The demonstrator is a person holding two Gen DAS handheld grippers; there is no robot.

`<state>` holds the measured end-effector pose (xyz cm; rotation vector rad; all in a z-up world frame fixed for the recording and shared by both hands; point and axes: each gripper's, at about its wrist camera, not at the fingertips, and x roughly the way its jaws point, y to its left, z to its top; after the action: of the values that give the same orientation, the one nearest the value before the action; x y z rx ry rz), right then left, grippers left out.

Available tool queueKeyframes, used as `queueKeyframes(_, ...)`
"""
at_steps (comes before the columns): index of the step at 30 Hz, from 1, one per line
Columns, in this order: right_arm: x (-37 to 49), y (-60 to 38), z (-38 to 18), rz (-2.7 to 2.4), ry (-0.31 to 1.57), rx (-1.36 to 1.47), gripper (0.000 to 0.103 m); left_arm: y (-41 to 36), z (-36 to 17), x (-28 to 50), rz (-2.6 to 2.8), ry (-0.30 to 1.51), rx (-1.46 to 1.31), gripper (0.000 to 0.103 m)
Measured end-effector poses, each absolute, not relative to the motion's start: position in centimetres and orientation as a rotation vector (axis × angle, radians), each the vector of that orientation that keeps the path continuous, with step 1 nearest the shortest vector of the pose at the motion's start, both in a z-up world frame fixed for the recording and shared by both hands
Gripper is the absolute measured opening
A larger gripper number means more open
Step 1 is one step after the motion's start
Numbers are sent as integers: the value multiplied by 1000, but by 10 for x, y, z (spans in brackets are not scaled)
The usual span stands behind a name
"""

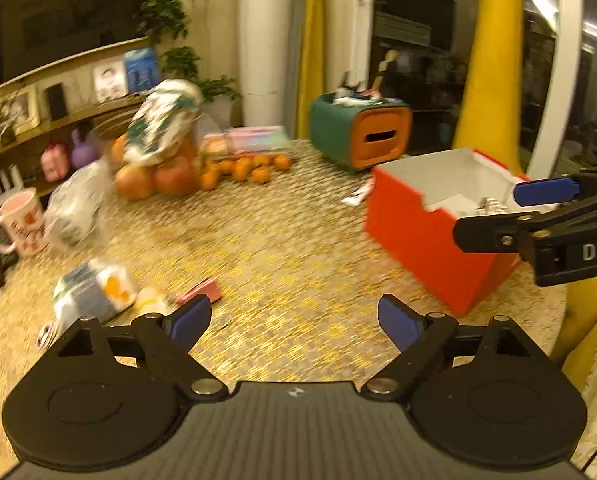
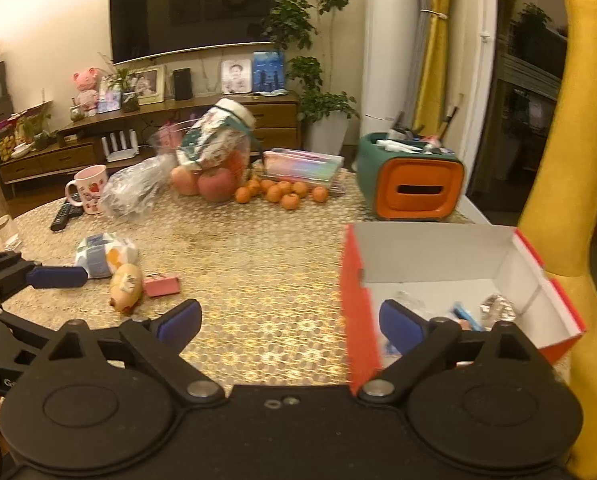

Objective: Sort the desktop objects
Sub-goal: 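Withdraw both open tools from the red box back to the table, then grasp the white face-print plush with the left tool while the right tool grasps the sausage plush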

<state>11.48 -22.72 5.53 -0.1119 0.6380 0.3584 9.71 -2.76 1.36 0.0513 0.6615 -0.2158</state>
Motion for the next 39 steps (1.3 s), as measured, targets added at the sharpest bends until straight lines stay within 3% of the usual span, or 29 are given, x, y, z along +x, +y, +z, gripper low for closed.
queueKeyframes(22, 146, -125, -3, 444, 654, -140, 96, 106, -37, 109, 49, 645, -26, 91)
queueKeyframes(39, 146, -46, -40, 451, 625, -208, 93, 165, -77, 145, 57, 644, -16, 92)
